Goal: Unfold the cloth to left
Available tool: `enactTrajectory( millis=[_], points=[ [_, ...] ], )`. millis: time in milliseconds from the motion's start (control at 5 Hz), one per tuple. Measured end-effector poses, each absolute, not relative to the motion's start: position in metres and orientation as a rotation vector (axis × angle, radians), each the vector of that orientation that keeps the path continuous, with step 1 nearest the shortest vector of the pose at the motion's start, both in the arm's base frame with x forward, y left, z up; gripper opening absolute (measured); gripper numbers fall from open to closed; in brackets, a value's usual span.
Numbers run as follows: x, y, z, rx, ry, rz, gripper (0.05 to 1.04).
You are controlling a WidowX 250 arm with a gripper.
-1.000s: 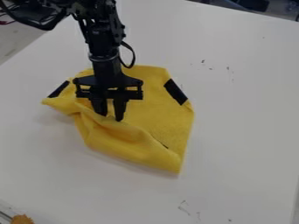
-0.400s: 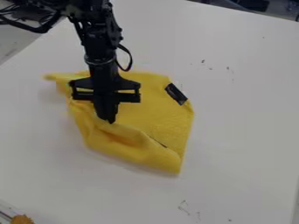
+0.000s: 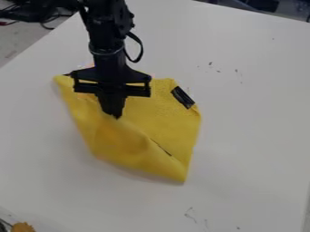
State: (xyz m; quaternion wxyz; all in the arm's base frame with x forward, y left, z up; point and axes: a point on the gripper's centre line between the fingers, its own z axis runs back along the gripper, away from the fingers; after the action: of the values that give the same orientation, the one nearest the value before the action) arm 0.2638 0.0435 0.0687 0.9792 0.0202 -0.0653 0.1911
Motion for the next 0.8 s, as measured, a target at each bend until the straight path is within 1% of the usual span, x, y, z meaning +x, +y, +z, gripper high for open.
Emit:
enactTrajectory(
  millis=[200, 400, 600, 800],
  points=[
    [0.242, 0.040, 0.074, 0.050, -0.152, 0.436, 0.051],
    [0.225, 0.042, 0.069, 0.043, -0.168, 0.464, 0.051],
    [0.207, 0.045, 0.059, 0.016, -0.166, 0.516, 0.051],
    [0.192, 0.039, 0.048, -0.013, -0.171, 0.570, 0.051]
  ],
)
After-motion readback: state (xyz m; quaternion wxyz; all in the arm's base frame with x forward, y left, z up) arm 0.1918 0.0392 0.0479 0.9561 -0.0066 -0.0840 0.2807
